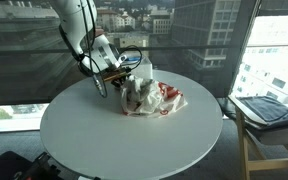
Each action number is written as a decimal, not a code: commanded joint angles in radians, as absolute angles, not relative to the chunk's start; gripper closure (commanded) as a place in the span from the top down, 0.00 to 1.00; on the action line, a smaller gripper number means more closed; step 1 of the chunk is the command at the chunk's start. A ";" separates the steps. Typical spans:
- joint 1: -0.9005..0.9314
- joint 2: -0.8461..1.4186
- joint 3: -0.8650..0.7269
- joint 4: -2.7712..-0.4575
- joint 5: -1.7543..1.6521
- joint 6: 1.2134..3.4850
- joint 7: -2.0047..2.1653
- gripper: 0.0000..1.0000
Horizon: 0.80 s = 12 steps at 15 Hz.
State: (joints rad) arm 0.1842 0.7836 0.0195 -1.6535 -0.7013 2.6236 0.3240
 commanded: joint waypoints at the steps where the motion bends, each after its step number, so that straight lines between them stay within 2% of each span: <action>1: 0.248 0.639 -0.037 -1.799 -0.662 2.599 0.325 0.10; 6: 0.237 0.547 -0.011 -1.918 -0.560 2.482 0.264 0.12; 9: 0.240 0.564 -0.034 -1.955 -0.547 2.505 0.281 0.16; 11: 0.231 0.566 -0.034 -1.986 -0.525 2.548 0.289 0.22; 12: 0.235 0.558 -0.037 -2.003 -0.515 2.559 0.296 0.38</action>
